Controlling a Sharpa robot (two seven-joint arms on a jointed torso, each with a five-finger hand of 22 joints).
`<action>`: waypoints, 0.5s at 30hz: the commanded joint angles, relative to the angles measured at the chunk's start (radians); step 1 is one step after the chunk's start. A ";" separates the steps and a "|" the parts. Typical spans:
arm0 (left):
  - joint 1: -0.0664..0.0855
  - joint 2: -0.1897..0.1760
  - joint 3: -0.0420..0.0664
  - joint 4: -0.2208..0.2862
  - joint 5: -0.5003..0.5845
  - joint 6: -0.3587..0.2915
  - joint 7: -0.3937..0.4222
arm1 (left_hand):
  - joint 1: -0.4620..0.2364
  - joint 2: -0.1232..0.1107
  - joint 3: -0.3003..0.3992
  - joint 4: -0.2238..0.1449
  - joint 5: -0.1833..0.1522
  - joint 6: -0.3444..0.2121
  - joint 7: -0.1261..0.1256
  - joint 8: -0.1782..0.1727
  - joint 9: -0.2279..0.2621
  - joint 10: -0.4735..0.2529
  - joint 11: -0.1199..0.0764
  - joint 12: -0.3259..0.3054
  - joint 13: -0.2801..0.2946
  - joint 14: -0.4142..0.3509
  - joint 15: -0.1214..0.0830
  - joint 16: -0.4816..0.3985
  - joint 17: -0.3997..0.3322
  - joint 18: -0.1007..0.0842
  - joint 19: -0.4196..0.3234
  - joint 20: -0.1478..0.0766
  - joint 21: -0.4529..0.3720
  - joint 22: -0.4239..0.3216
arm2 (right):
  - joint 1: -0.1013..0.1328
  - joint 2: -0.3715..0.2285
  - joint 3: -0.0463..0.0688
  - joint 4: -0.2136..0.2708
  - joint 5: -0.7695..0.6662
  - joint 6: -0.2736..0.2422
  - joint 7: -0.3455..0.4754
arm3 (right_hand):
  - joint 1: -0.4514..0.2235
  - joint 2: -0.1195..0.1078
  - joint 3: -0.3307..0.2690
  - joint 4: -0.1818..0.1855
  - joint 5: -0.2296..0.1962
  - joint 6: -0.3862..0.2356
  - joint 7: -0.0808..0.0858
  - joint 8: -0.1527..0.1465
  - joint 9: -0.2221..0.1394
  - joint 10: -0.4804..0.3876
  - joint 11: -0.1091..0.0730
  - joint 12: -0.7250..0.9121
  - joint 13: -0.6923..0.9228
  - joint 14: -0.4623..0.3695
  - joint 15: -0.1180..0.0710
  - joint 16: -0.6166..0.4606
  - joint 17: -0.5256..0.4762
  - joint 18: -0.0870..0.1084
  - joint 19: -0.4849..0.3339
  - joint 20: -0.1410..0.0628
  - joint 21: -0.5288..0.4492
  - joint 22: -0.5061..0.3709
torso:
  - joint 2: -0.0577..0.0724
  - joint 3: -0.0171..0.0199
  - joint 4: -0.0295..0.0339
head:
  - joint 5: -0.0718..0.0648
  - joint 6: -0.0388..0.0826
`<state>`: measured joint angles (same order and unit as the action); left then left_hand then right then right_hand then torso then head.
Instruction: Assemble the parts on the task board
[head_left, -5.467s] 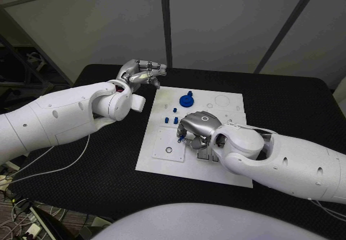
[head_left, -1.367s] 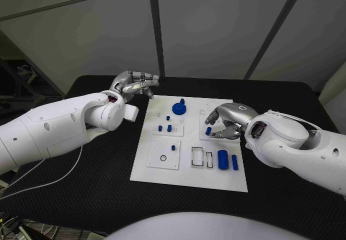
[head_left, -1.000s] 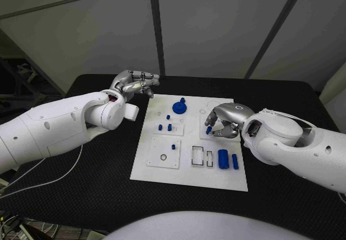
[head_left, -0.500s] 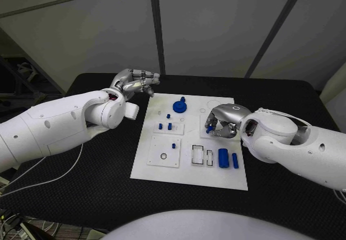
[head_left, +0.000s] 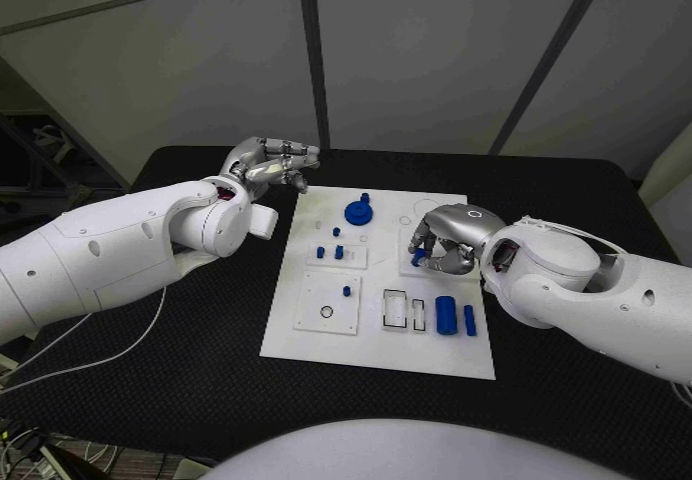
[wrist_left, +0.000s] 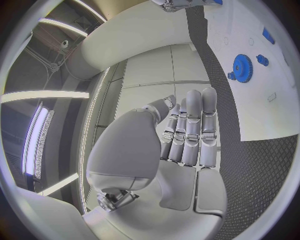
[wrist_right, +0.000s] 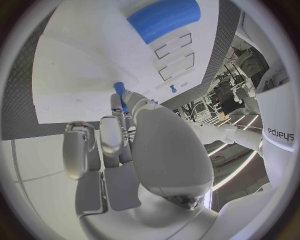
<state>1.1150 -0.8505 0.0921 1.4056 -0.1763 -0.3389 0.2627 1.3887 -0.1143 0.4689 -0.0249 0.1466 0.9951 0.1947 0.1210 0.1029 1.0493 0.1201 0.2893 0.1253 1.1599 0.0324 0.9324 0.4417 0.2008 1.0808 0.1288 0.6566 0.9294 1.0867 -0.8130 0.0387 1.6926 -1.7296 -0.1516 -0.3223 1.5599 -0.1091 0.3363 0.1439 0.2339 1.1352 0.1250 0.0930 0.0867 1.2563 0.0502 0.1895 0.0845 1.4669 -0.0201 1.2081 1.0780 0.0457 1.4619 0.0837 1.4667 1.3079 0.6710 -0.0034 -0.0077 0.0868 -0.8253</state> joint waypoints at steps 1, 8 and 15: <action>0.001 0.002 0.001 0.000 -0.004 0.008 0.004 | 0.001 0.011 -0.008 0.001 -0.002 -0.010 0.000 0.007 -0.001 -0.008 -0.001 0.007 -0.001 -0.006 0.001 -0.004 -0.001 -0.018 -0.006 0.001 -0.004 -0.001 | 0.002 -0.011 0.002 0.021 -0.006 -0.134 0.032 | 0.009 0.002 0.008 -0.001 0.003 0.007 0.001 0.006 0.005 0.007 0.000 -0.006 0.002 0.028 -0.007 0.004 0.001 -0.010 0.014 -0.001 0.005 0.134 | -0.001 -0.0006 0.0000 | -0.002 0.001; 0.001 0.004 0.001 -0.002 -0.004 0.008 0.004 | 0.001 0.011 -0.008 0.001 -0.002 -0.010 0.000 0.007 -0.001 -0.008 -0.001 0.007 -0.001 -0.006 0.001 -0.004 -0.001 -0.018 -0.006 0.001 -0.004 -0.001 | 0.003 -0.042 0.004 0.073 0.010 -0.180 0.039 | 0.002 -0.002 0.015 -0.005 0.001 0.009 0.002 0.005 0.005 0.008 0.001 -0.013 0.003 0.027 -0.007 0.006 0.002 -0.010 0.013 -0.001 0.006 0.135 | -0.001 -0.0015 0.0003 | -0.001 0.003; 0.001 0.009 0.001 -0.004 -0.004 0.009 0.003 | 0.001 0.011 -0.008 0.001 -0.002 -0.010 0.000 0.007 -0.001 -0.008 -0.001 0.007 -0.001 -0.006 0.001 -0.004 -0.001 -0.018 -0.006 0.001 -0.004 -0.001 | 0.003 -0.029 0.007 0.129 0.054 -0.181 0.058 | -0.005 -0.005 0.023 -0.007 0.005 0.007 0.004 0.001 0.004 0.008 0.003 -0.022 0.003 0.027 -0.005 0.007 0.002 -0.010 0.013 0.000 0.006 0.136 | 0.000 -0.0012 0.0017 | 0.004 0.004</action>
<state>1.1149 -0.8434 0.0921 1.4018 -0.1763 -0.3390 0.2627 1.3887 -0.1143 0.4689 -0.0249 0.1466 0.9951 0.1947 0.1210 0.1030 1.0494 0.1200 0.2893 0.1254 1.1599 0.0324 0.9324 0.4418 0.2008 1.0807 0.1289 0.6566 0.9294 1.0879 -0.8483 0.0446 1.8131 -1.7073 -0.2983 -0.2909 1.5625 -0.1091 0.3542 0.1367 0.2356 1.1378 0.1234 0.0967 0.0910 1.2598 0.0538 0.1701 0.0862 1.4668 -0.0200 1.2130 1.0790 0.0459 1.4618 0.0838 1.4667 1.3078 0.6697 -0.0046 -0.0072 0.0879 -0.8218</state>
